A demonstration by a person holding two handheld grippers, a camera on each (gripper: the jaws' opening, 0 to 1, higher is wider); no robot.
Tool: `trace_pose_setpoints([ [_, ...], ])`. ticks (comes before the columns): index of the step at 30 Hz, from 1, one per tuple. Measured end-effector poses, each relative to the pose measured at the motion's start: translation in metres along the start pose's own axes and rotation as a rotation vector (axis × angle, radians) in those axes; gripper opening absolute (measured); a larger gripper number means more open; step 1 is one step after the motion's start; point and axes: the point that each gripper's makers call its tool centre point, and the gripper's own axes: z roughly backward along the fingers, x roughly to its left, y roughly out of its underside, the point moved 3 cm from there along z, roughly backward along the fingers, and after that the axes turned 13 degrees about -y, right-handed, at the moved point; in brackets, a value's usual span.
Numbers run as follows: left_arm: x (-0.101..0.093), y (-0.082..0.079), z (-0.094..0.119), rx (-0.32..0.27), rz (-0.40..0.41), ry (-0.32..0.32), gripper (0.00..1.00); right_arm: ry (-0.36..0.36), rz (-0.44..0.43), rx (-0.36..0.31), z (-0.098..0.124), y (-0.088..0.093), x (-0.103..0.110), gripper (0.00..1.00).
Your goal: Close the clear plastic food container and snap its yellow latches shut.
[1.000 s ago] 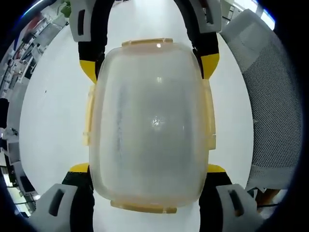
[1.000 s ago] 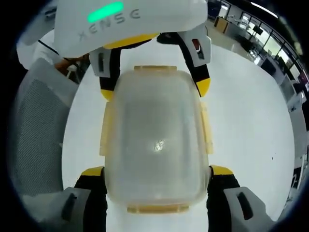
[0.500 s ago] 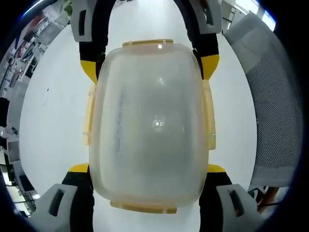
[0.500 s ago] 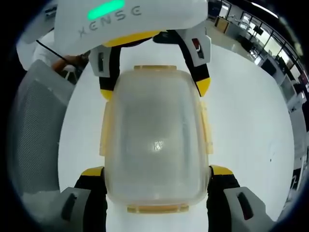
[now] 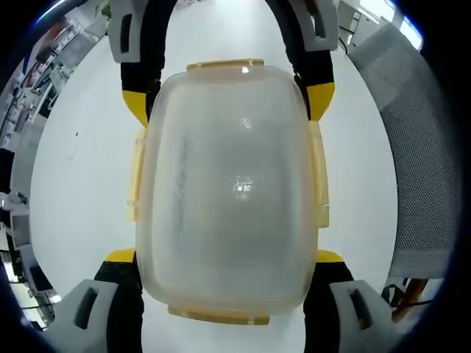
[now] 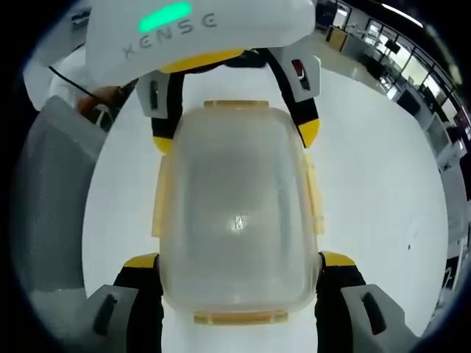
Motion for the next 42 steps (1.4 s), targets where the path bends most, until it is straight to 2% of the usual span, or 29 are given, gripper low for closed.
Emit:
trace_pose_setpoints([
  [10,0.010,0.000,-0.003,0.000,-0.003,0.001,0.92,0.004,-0.002,-0.011,0.003,0.000,-0.010,0.86],
  [19,0.022,0.000,-0.007,-0.003,0.000,0.001,0.92,0.001,-0.002,0.008,0.006,0.000,-0.022,0.86],
  [26,0.029,-0.002,-0.009,-0.018,0.003,0.000,0.92,0.004,0.005,-0.031,0.009,0.002,-0.029,0.86],
  [42,0.029,-0.001,-0.009,-0.011,-0.016,-0.015,0.92,0.022,0.016,0.014,0.008,0.001,-0.026,0.87],
])
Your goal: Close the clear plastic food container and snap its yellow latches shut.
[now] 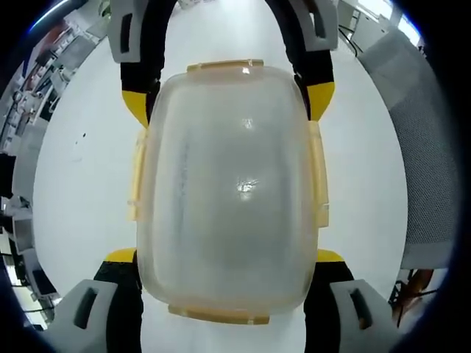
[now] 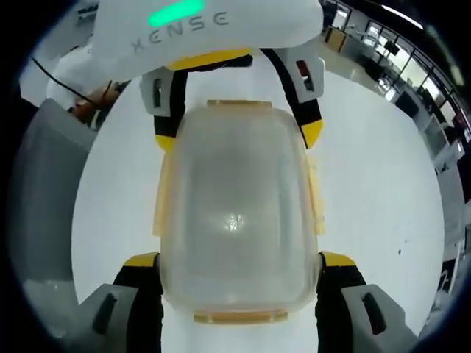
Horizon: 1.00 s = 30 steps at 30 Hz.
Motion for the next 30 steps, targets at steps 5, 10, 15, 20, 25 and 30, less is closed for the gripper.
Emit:
trace_pose_setpoints([
  [5,-0.002,0.001,0.001,0.012,-0.011,-0.004,0.96,-0.001,0.005,-0.016,0.002,0.000,0.000,0.87],
  [10,-0.001,0.002,0.004,0.017,-0.037,-0.011,0.99,0.004,0.030,-0.048,0.005,-0.004,0.001,0.95],
  [15,0.001,-0.001,0.008,0.012,-0.053,-0.015,0.99,0.003,0.043,-0.057,0.006,-0.004,0.005,0.98],
  [20,0.003,-0.001,0.013,0.007,-0.045,-0.026,0.99,0.020,0.045,-0.075,0.011,-0.006,0.006,0.98],
  [25,-0.001,0.000,0.015,0.000,-0.050,-0.018,0.99,0.058,0.073,-0.099,0.014,-0.005,0.008,0.97],
  [30,0.009,-0.011,0.022,-0.103,0.039,-0.097,0.99,0.105,0.035,-0.243,0.022,-0.009,0.011,0.97],
])
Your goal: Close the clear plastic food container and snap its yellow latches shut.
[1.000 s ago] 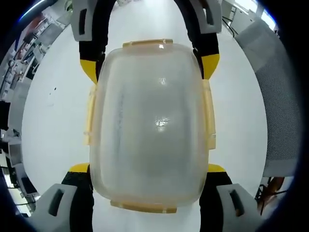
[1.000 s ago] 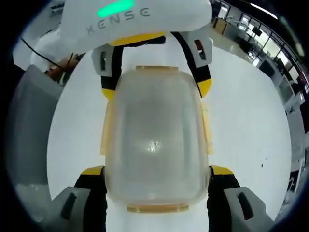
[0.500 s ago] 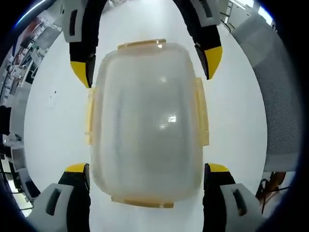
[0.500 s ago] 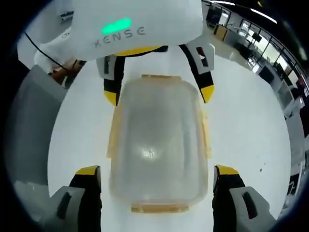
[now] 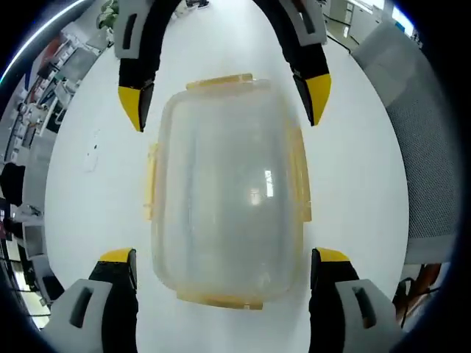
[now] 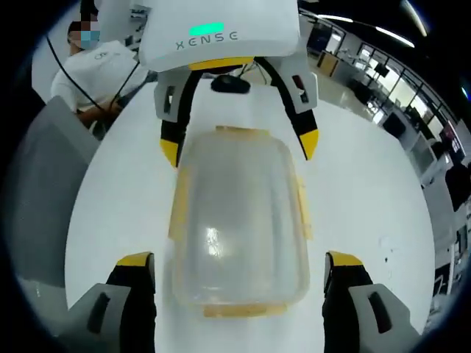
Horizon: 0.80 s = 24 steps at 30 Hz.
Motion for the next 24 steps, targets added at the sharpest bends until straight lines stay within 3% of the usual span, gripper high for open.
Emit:
trace_pose_setpoints([
  [6,0.001,-0.001,0.008,-0.120,0.180,-0.026,0.99,0.107,-0.144,-0.249,0.011,-0.007,-0.001,0.98],
  [8,0.001,-0.006,0.009,-0.211,0.262,-0.051,0.99,0.147,-0.175,-0.352,0.016,-0.013,-0.004,1.00],
  [10,-0.001,0.001,0.010,-0.214,0.318,-0.076,0.99,0.192,-0.217,-0.380,0.019,-0.009,-0.004,1.00],
  [13,-0.003,0.000,0.015,-0.312,0.433,-0.097,0.99,0.208,-0.266,-0.440,0.018,-0.007,-0.001,1.00],
  [15,-0.003,0.000,0.020,-0.337,0.516,-0.104,0.99,0.210,-0.312,-0.498,0.018,-0.008,0.002,0.99],
  [16,-0.001,-0.005,0.025,-0.418,0.571,-0.122,0.98,0.226,-0.342,-0.524,0.018,-0.006,0.001,0.99],
  [17,-0.001,-0.005,0.028,-0.445,0.615,-0.130,0.99,0.236,-0.357,-0.546,0.019,-0.005,0.001,0.99],
  [18,-0.001,-0.002,0.028,-0.450,0.680,-0.134,0.99,0.250,-0.377,-0.597,0.020,-0.006,0.001,0.99],
  [20,-0.001,0.004,0.027,-0.470,0.758,-0.155,0.99,0.271,-0.435,-0.631,0.021,-0.002,0.001,0.99],
  [24,-0.002,0.011,0.023,-0.487,0.906,-0.167,0.99,0.298,-0.469,-0.676,0.023,-0.003,-0.001,0.97],
])
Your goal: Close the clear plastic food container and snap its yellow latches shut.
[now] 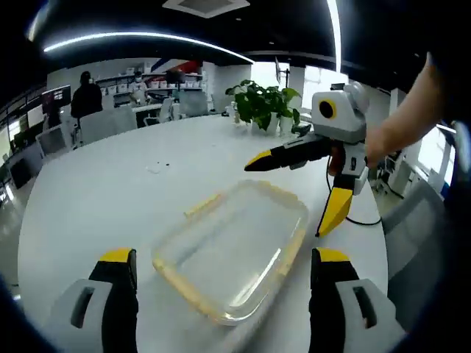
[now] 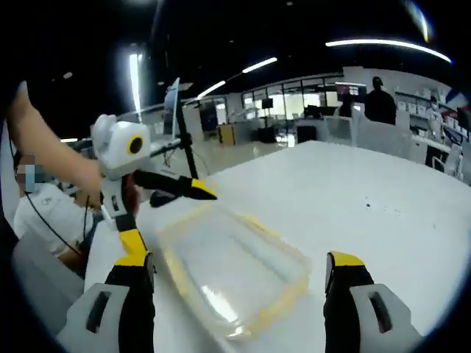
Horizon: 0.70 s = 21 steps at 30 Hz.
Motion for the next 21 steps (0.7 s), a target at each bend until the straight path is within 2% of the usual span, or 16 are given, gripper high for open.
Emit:
trace_pose_setpoints([
  [7,-0.002,0.008,0.001,0.021,-0.008,-0.007,0.99,-0.005,-0.015,-0.003,-0.002,0.001,0.002,0.95],
  [11,0.006,0.001,0.005,-0.021,0.012,-0.075,0.99,0.028,-0.035,-0.003,0.003,0.002,-0.001,0.97],
  [13,0.006,-0.004,0.007,-0.042,0.044,-0.093,0.99,0.043,-0.024,-0.020,0.006,0.000,-0.001,0.97],
  [16,0.004,-0.009,0.013,-0.069,0.044,-0.126,0.99,0.064,-0.035,-0.059,0.013,-0.006,0.002,0.96],
  [21,0.003,-0.007,0.023,-0.080,0.080,-0.158,0.99,0.082,-0.077,-0.116,0.023,-0.012,0.011,0.95],
])
